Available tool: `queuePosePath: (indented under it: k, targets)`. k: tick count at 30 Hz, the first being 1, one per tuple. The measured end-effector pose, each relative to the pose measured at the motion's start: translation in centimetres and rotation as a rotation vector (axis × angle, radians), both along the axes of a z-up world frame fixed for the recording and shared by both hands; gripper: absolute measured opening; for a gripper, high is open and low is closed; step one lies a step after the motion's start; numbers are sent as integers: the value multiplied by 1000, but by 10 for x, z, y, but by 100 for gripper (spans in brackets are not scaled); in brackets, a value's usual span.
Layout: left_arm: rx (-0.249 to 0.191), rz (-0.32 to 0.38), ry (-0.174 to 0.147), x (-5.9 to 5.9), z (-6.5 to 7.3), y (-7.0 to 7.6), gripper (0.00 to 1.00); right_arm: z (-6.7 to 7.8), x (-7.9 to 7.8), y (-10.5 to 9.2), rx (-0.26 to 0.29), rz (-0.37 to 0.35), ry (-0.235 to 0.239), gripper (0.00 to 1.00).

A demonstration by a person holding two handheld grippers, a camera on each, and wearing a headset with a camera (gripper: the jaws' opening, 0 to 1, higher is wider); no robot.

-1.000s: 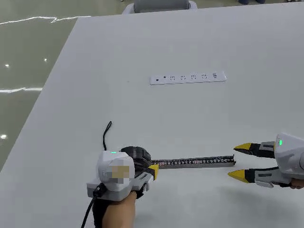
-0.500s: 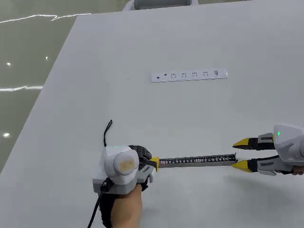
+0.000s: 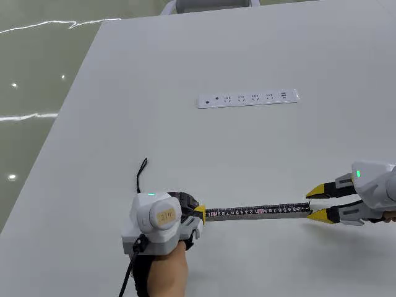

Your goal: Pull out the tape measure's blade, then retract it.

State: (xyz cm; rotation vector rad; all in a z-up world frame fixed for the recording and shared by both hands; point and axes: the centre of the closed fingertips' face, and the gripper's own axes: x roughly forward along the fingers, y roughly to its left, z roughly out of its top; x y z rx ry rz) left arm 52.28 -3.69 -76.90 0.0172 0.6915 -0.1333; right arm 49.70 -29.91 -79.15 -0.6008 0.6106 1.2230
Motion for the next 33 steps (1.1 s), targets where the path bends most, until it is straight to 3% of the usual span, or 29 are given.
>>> queuePosePath:
  k: [9, 17, 26, 33]
  targets:
    - [7, 13, -5, 2, -4, -1, 70, -9, 0, 0, -38, 52, 6, 17]
    - [-8, 55, -19, 6, -3, 0, 69, -12, 0, 1, -50, 59, 5, 15]
    - [12, 74, -13, 6, -7, 2, 66, -12, 0, 1, -64, 66, -1, 14]
    - [0, 104, -11, 9, -7, 0, 63, -12, 1, 1, -67, 62, 0, 14]
